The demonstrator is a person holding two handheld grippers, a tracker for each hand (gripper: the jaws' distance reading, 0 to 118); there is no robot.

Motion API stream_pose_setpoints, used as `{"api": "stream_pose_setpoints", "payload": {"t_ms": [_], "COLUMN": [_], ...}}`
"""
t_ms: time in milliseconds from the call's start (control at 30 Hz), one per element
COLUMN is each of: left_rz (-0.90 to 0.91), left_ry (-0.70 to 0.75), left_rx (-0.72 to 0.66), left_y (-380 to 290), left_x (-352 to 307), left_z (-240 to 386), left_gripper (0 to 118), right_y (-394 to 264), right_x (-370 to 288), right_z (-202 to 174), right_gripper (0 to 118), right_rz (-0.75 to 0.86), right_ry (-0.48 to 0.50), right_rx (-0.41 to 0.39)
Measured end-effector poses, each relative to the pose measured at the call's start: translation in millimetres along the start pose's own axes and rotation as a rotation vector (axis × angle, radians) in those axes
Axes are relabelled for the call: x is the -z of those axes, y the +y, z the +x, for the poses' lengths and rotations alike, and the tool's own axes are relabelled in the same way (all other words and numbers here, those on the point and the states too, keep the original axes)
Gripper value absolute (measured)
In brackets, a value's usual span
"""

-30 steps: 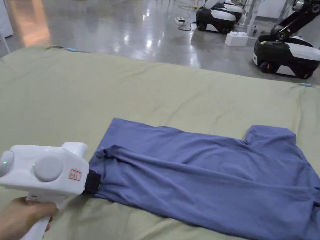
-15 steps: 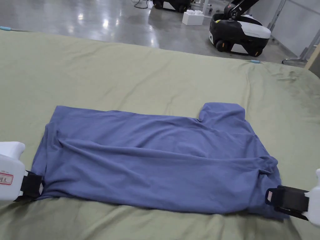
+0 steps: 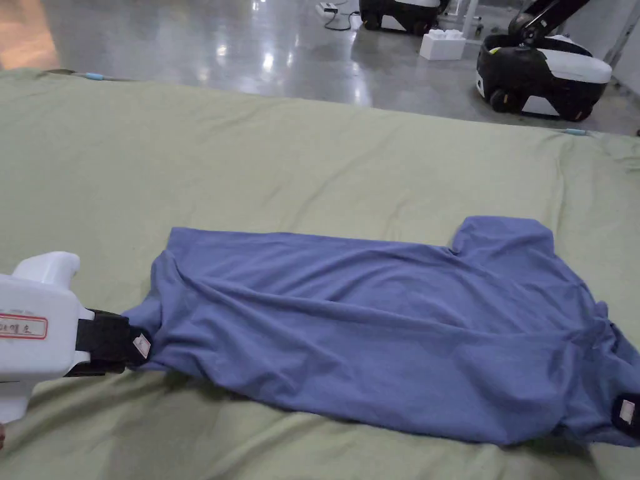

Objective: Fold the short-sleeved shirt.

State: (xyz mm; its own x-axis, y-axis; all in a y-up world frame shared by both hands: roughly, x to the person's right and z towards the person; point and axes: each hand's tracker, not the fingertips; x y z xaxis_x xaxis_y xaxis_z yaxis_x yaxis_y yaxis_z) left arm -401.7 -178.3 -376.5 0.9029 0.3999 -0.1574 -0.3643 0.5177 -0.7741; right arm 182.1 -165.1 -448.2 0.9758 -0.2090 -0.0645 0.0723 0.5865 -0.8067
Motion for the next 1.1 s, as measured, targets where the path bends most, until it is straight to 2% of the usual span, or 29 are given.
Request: {"api": "stream_pose_setpoints", "payload": {"t_ms": [100, 267, 400, 467, 600, 633, 667, 700, 733, 767, 800, 833, 867, 967, 1000, 1033, 1067, 1100], "left_rz": [-0.006, -0.034, -0.076, -0.107, -0.186, -0.174, -0.138, -0.134, -0.124, -0.106, -0.101, -0.078, -0.018, 0.147, 0.161, 0.148, 0.119, 0.091], "left_ry": [-0.04, 0.034, 0.066, 0.107, 0.154, 0.142, 0.131, 0.124, 0.114, 0.111, 0.119, 0.126, 0.132, 0.138, 0.123, 0.076, 0.021, -0.05], "left_rx": [0.005, 0.013, -0.05, -0.039, -0.035, -0.035, -0.04, -0.048, -0.059, -0.063, -0.055, -0.045, -0.016, 0.061, 0.074, 0.059, 0.003, -0.057], "left_y": [-10.2, -51.8, -91.1, -113.2, -141.9, -145.5, -145.1, -143.5, -143.1, -143.6, -142.5, -140.7, -137.9, -128.3, -123.9, -120.8, -117.2, -114.1], "left_x": [-26.6, -63.0, -78.8, -76.3, -56.4, -52.9, -53.5, -58.0, -63.7, -75.4, -88.7, -104.7, -123.3, -163.6, -166.8, -165.4, -158.7, -150.8], "left_z": [6.7, -2.9, -26.2, -32.5, -42.9, -45.9, -46.3, -45.8, -44.7, -41.2, -36.9, -31.7, -25.6, -7.3, -3.0, -0.8, -3.2, -6.0], "left_gripper": [11, 11, 11, 11, 12, 16, 26, 51, 66, 66, 73, 73, 81, 75, 53, 19, 3, 3], "right_y": [-4.0, -34.3, -69.8, -91.9, -128.9, -135.8, -140.8, -143.8, -143.3, -140.2, -136.0, -131.1, -125.2, -112.9, -111.8, -111.2, -113.2, -118.1], "right_x": [-30.5, -77.6, -95.8, -90.5, -64.3, -55.8, -49.7, -46.7, -51.7, -62.5, -75.6, -92.1, -109.2, -143.2, -144.0, -141.4, -133.3, -124.1], "right_z": [-1.8, -0.8, 15.0, 22.4, 25.6, 26.7, 27.6, 28.0, 27.4, 25.4, 21.6, 16.6, 9.5, -9.2, -16.9, -24.2, -29.9, -34.9], "right_gripper": [14, 14, 14, 14, 14, 19, 30, 46, 64, 73, 73, 74, 74, 73, 68, 45, 4, 2], "right_rz": [0.0, -0.004, -0.052, -0.125, -0.217, -0.22, -0.213, -0.202, -0.175, -0.149, -0.13, -0.082, -0.031, 0.109, 0.106, 0.104, 0.115, 0.121], "right_ry": [0.035, -0.008, -0.049, -0.059, -0.096, -0.101, -0.101, -0.102, -0.114, -0.11, -0.109, -0.103, -0.089, -0.065, -0.08, -0.079, -0.068, -0.053], "right_rx": [0.005, -0.05, 0.009, 0.043, 0.053, 0.051, 0.053, 0.062, 0.077, 0.082, 0.076, 0.063, 0.033, -0.026, -0.024, -0.024, -0.031, -0.05]}}
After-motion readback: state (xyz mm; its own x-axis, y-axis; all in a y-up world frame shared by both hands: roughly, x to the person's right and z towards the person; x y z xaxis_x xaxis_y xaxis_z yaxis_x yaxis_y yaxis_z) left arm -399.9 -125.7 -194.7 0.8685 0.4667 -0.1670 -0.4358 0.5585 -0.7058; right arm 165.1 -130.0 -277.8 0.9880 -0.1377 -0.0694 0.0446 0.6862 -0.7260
